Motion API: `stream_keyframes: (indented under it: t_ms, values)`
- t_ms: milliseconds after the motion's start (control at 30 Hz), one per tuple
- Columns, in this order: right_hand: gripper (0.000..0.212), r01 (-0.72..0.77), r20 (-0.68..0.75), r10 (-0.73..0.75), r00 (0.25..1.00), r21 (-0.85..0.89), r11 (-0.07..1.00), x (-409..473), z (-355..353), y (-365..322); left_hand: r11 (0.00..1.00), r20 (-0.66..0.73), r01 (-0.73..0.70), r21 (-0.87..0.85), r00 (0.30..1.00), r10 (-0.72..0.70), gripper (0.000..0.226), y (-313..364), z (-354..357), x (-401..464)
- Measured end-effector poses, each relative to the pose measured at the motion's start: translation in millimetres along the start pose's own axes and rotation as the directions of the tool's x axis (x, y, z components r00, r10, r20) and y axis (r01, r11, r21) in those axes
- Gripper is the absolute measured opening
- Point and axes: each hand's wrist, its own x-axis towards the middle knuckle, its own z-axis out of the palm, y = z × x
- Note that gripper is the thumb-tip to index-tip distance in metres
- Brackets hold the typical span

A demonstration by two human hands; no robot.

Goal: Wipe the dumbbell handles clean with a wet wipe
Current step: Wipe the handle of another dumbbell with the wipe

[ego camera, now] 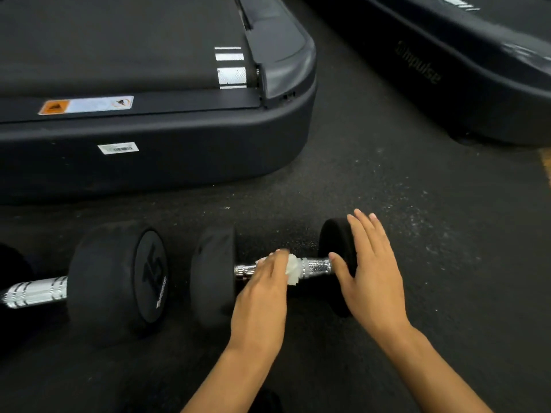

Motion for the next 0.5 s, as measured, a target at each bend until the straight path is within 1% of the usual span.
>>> stream_keyframes:
  t_ms: [133,200,267,367,433,500]
  values:
    - [0.055,0.029,-0.035,-0.029,0.999,-0.018,0.999,-4,3,4,0.998,-0.116,-0.034,-0.049,0.993,0.028,0.034,-5,16,0]
    - [0.055,0.04,-0.048,-0.04,0.998,-0.015,0.999,-5,3,4,0.992,-0.137,-0.082,-0.093,0.988,0.069,0.035,-5,18,4]
    - [0.054,0.047,-0.058,-0.049,0.997,-0.024,0.999,-5,3,4,0.977,-0.148,-0.186,-0.104,0.974,0.169,0.036,-7,18,6]
    - [0.053,0.047,-0.064,-0.049,0.997,-0.024,0.999,-4,3,4,0.943,-0.192,-0.32,-0.089,0.935,0.299,0.03,-16,22,1]
    - [0.053,0.047,-0.071,-0.048,0.996,-0.022,0.999,-5,4,5,0.92,-0.229,-0.379,-0.101,0.909,0.349,0.028,-17,27,-1]
    - [0.054,0.051,-0.075,-0.052,0.996,-0.022,0.998,-6,4,5,0.903,-0.237,-0.418,-0.101,0.891,0.387,0.027,-18,30,0]
